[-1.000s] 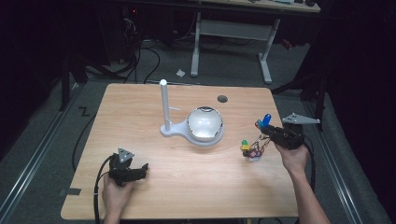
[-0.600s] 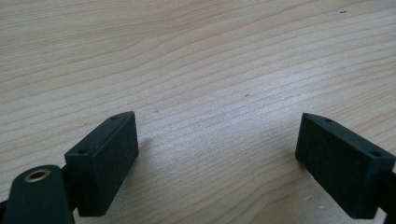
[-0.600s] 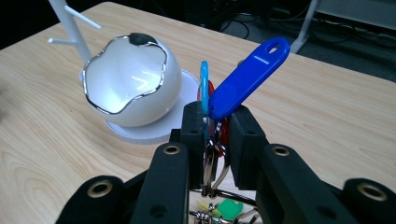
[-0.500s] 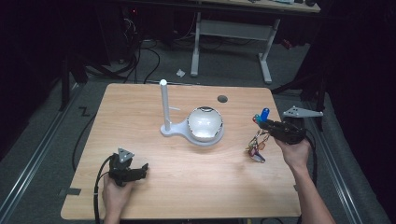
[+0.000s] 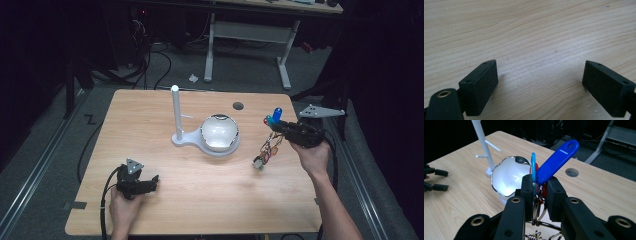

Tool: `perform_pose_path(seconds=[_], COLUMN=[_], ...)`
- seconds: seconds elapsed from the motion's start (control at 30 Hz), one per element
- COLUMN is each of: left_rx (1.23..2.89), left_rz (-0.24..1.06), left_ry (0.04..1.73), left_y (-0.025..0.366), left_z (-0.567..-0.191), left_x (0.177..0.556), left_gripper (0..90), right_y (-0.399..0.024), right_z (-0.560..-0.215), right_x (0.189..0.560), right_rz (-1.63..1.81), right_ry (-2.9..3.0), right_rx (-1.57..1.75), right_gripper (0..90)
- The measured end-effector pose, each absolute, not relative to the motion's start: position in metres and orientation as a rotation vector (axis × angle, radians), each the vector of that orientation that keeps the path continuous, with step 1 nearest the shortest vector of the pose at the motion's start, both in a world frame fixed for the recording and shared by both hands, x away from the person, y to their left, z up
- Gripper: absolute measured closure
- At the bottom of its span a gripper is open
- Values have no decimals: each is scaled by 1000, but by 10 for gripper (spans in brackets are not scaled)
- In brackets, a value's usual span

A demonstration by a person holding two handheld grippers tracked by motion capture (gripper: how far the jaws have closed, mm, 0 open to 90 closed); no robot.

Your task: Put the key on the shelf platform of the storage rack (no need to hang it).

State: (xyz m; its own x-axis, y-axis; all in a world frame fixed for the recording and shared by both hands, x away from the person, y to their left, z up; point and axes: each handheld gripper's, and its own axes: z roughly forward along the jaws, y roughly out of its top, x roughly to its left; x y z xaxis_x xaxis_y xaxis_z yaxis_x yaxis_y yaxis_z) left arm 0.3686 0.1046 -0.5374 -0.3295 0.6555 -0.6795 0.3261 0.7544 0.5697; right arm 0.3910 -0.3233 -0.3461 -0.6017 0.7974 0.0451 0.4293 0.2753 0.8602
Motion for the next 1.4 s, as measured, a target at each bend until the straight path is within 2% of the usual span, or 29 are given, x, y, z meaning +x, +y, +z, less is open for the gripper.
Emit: perform_pose_path(seconds=[0.87,1.4], left_rx=[749,747], left_rz=[408,408], left_ry=[1936,1935], left_y=[105,105], left_z=[-537,-537], left_x=[369,369], left_gripper=[135,137], right_y=[-271,-242], right_z=[-297,-273], right_x=[403,424], right_rz=[1367,1399], right_ry=[2246,2260], right_rx=[936,895], right_gripper=[784,783])
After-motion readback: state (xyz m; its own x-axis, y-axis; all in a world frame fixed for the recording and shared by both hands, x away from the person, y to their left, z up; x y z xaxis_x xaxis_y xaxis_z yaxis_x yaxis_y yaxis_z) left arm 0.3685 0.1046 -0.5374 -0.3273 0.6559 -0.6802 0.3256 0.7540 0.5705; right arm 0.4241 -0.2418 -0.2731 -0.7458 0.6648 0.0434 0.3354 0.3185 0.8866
